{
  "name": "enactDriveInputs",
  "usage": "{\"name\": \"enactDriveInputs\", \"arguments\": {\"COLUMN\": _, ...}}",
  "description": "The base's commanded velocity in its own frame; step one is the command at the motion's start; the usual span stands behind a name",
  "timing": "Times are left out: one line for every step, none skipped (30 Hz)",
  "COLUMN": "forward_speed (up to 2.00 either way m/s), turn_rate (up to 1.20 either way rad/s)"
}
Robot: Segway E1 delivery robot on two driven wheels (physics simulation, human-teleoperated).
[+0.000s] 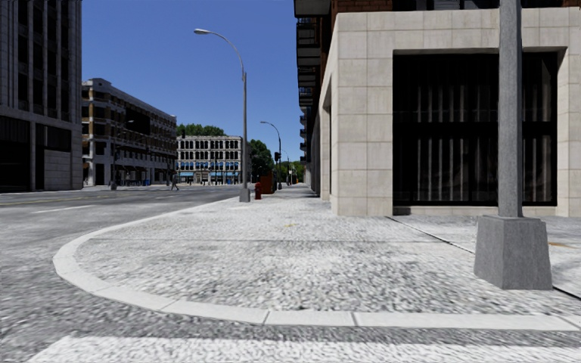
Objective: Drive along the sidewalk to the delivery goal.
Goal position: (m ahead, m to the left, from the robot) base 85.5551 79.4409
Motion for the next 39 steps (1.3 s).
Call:
{"name": "enactDriveInputs", "arguments": {"forward_speed": 2.0, "turn_rate": 0.0}}
{"name": "enactDriveInputs", "arguments": {"forward_speed": 2.0, "turn_rate": 0.0}}
{"name": "enactDriveInputs", "arguments": {"forward_speed": 2.0, "turn_rate": 0.0}}
{"name": "enactDriveInputs", "arguments": {"forward_speed": 2.0, "turn_rate": 0.0}}
{"name": "enactDriveInputs", "arguments": {"forward_speed": 2.0, "turn_rate": 0.0}}
{"name": "enactDriveInputs", "arguments": {"forward_speed": 2.0, "turn_rate": 0.0}}
{"name": "enactDriveInputs", "arguments": {"forward_speed": 2.0, "turn_rate": 0.0}}
{"name": "enactDriveInputs", "arguments": {"forward_speed": 2.0, "turn_rate": 0.0}}
{"name": "enactDriveInputs", "arguments": {"forward_speed": 2.0, "turn_rate": 0.0}}
{"name": "enactDriveInputs", "arguments": {"forward_speed": 1.96, "turn_rate": 0.0}}
{"name": "enactDriveInputs", "arguments": {"forward_speed": 1.96, "turn_rate": 0.0}}
{"name": "enactDriveInputs", "arguments": {"forward_speed": 1.71, "turn_rate": 0.0}}
{"name": "enactDriveInputs", "arguments": {"forward_speed": 1.54, "turn_rate": 0.0}}
{"name": "enactDriveInputs", "arguments": {"forward_speed": 1.48, "turn_rate": 0.0}}
{"name": "enactDriveInputs", "arguments": {"forward_speed": 1.41, "turn_rate": 0.0}}
{"name": "enactDriveInputs", "arguments": {"forward_speed": 1.37, "turn_rate": 0.0}}
{"name": "enactDriveInputs", "arguments": {"forward_speed": 1.35, "turn_rate": 0.0}}
{"name": "enactDriveInputs", "arguments": {"forward_speed": 1.35, "turn_rate": 0.0}}
{"name": "enactDriveInputs", "arguments": {"forward_speed": 1.35, "turn_rate": 0.0}}
{"name": "enactDriveInputs", "arguments": {"forward_speed": 1.34, "turn_rate": 0.0}}
{"name": "enactDriveInputs", "arguments": {"forward_speed": 1.34, "turn_rate": 0.0}}
{"name": "enactDriveInputs", "arguments": {"forward_speed": 1.34, "turn_rate": 0.0}}
{"name": "enactDriveInputs", "arguments": {"forward_speed": 1.33, "turn_rate": 0.0}}
{"name": "enactDriveInputs", "arguments": {"forward_speed": 1.33, "turn_rate": 0.0}}
{"name": "enactDriveInputs", "arguments": {"forward_speed": 1.33, "turn_rate": 0.0}}
{"name": "enactDriveInputs", "arguments": {"forward_speed": 1.33, "turn_rate": 0.0}}
{"name": "enactDriveInputs", "arguments": {"forward_speed": 1.33, "turn_rate": 0.0}}
{"name": "enactDriveInputs", "arguments": {"forward_speed": 1.33, "turn_rate": 0.0}}
{"name": "enactDriveInputs", "arguments": {"forward_speed": 1.33, "turn_rate": 0.0}}
{"name": "enactDriveInputs", "arguments": {"forward_speed": 1.33, "turn_rate": 0.0}}
{"name": "enactDriveInputs", "arguments": {"forward_speed": 1.33, "turn_rate": 0.0}}
{"name": "enactDriveInputs", "arguments": {"forward_speed": 1.33, "turn_rate": 0.0}}
{"name": "enactDriveInputs", "arguments": {"forward_speed": 1.33, "turn_rate": 0.0}}
{"name": "enactDriveInputs", "arguments": {"forward_speed": 1.33, "turn_rate": 0.0}}
{"name": "enactDriveInputs", "arguments": {"forward_speed": 1.33, "turn_rate": 0.0}}
{"name": "enactDriveInputs", "arguments": {"forward_speed": 1.33, "turn_rate": 0.0}}
{"name": "enactDriveInputs", "arguments": {"forward_speed": 1.33, "turn_rate": 0.0}}
{"name": "enactDriveInputs", "arguments": {"forward_speed": 1.33, "turn_rate": 0.0}}
{"name": "enactDriveInputs", "arguments": {"forward_speed": 1.33, "turn_rate": 0.0}}
